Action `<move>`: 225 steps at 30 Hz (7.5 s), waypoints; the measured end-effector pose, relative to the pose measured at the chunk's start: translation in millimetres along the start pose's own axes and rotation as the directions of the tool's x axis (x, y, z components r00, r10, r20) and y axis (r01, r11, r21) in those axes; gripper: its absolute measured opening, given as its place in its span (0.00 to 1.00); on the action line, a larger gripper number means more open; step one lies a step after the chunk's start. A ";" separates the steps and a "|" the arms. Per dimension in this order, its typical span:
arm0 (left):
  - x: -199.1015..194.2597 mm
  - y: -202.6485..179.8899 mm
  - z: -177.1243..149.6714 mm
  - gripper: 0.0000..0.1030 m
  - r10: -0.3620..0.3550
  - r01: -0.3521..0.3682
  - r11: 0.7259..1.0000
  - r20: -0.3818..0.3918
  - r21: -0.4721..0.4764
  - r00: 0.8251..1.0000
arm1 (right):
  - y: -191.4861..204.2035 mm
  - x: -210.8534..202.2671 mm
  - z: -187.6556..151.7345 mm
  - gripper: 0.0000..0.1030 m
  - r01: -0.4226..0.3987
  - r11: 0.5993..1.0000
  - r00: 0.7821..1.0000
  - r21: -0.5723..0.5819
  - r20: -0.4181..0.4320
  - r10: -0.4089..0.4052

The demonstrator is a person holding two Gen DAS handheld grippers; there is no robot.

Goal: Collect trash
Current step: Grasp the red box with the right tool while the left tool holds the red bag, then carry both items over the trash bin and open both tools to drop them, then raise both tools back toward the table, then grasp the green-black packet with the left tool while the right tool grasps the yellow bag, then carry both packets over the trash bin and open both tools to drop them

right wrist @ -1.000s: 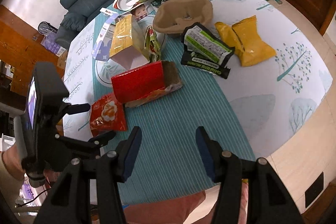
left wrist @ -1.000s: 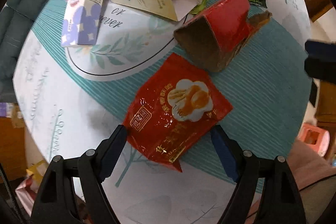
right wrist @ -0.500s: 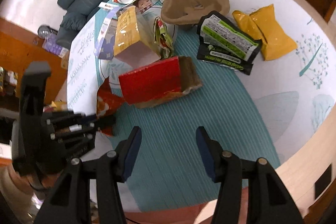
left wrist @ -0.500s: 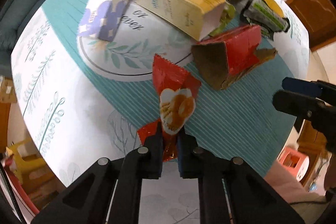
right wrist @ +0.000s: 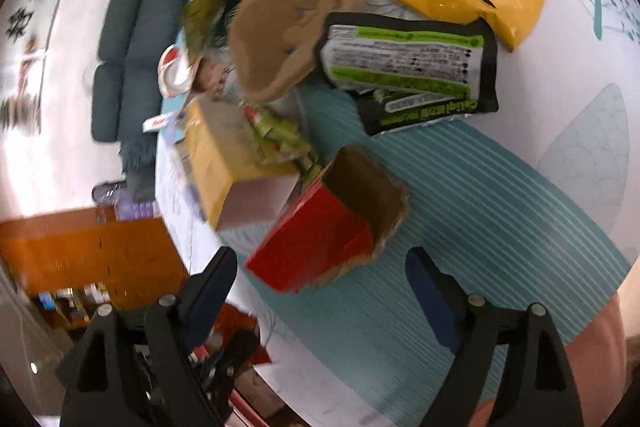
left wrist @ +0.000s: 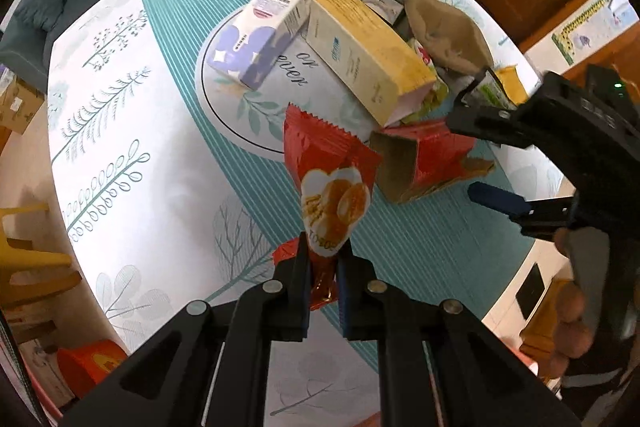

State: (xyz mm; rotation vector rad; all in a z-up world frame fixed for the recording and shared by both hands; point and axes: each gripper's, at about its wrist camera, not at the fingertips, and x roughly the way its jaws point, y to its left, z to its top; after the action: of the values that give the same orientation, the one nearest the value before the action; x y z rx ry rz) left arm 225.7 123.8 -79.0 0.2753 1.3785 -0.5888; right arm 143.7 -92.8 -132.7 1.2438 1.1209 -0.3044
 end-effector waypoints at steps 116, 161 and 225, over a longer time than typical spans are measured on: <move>-41.9 -277.9 -192.5 0.77 0.352 -0.188 0.845 0.257 -0.500 0.900 | -155.1 -177.4 -78.2 0.64 0.152 0.416 0.961 -0.896 0.035 -0.275; 40.7 -198.5 76.9 0.77 0.217 -0.093 0.740 0.105 -0.666 0.971 | -8.3 -44.0 123.6 0.64 0.169 0.340 0.948 -0.925 0.058 -0.313; -27.6 -254.4 -220.8 0.11 0.194 -0.088 0.847 0.152 -0.525 0.969 | -93.8 -191.9 -113.0 0.17 -0.001 0.314 0.976 -0.949 -0.069 -0.207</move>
State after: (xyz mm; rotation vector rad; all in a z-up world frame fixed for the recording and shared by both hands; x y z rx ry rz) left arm -99.1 33.3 -55.2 -0.1163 1.2548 -0.1015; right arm -72.0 -100.1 -23.8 0.0841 1.2259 0.4012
